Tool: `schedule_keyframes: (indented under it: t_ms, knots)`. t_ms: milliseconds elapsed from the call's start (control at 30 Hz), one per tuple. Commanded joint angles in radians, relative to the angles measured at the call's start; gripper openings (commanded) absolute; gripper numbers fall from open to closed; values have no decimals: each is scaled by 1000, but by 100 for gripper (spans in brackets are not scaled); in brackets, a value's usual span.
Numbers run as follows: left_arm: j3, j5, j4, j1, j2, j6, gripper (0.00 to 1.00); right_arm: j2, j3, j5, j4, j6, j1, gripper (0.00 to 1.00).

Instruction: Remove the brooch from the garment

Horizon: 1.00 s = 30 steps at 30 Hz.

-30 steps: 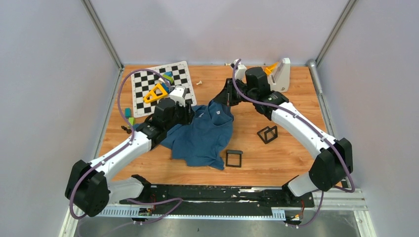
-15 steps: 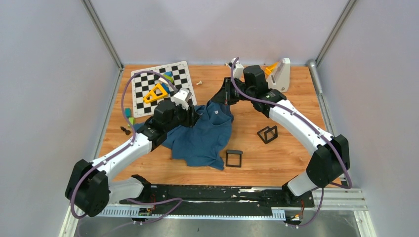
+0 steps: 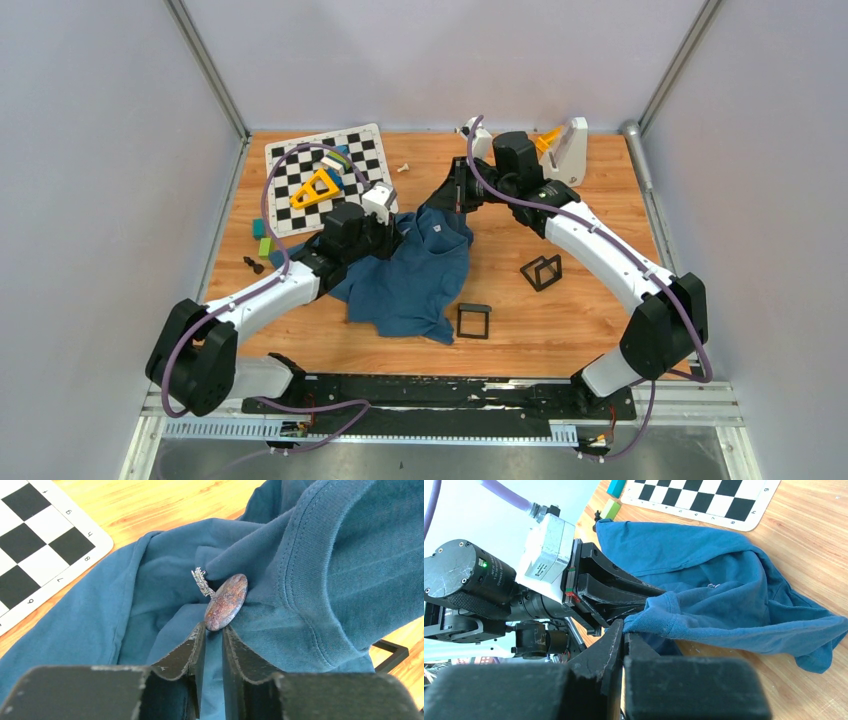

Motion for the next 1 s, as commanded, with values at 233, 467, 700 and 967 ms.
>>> schedule_keyframes:
  t_ms: [233,467,700,967]
  knots:
    - [25,-19,70,-2,-24,5,28,-9,27,-31,5,11,-2,0]
    - [34,24,82,-2,-5,12,38,1,35,-46,-1,12,-2,0]
    - [24,51,111,-2,-10,17,36,10,42,-59,-9,12,-2,0]
    - [37,54,114,-2,15,22,19,18,52,-72,-13,12,-2,0]
